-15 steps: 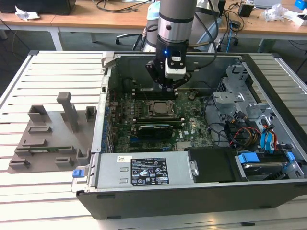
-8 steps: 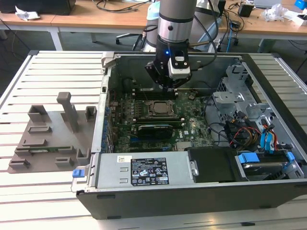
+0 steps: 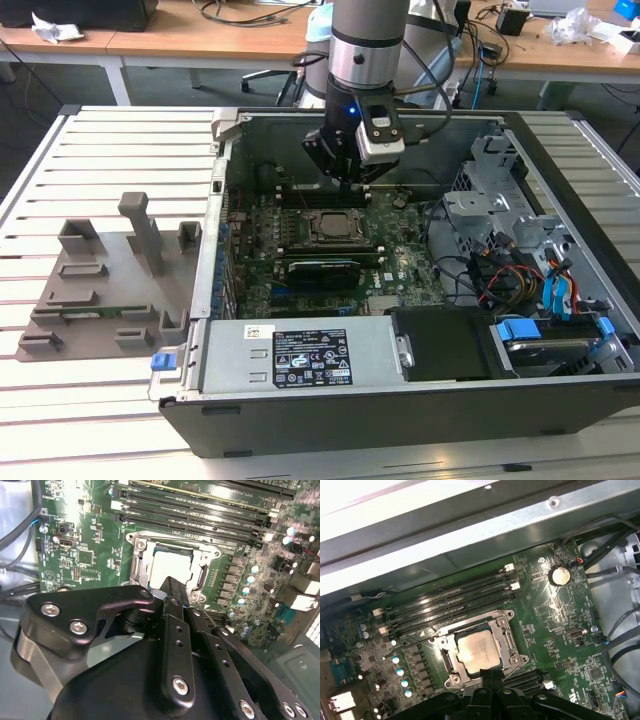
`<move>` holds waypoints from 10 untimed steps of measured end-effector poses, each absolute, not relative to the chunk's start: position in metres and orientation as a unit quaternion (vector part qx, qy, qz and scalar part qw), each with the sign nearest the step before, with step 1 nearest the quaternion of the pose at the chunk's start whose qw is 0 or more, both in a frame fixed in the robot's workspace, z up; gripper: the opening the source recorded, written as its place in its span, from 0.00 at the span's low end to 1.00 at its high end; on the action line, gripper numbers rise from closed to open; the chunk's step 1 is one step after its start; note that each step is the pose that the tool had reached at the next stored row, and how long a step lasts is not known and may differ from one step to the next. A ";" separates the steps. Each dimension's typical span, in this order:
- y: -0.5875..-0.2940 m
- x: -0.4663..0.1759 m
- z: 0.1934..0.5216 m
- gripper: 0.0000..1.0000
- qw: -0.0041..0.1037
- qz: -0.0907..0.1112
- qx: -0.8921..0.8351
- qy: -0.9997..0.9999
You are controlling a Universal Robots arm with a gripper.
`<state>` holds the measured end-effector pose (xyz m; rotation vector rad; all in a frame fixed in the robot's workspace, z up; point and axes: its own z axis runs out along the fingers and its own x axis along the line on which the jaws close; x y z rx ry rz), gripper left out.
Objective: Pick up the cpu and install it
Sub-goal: 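Install the first cpu locking lever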
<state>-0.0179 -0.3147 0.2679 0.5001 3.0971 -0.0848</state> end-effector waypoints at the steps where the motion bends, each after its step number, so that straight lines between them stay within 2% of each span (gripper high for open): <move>1: -0.315 -0.018 0.268 0.11 0.002 -0.027 0.155 0.988; 10: -0.315 -0.018 0.268 0.11 0.003 -0.027 0.095 0.995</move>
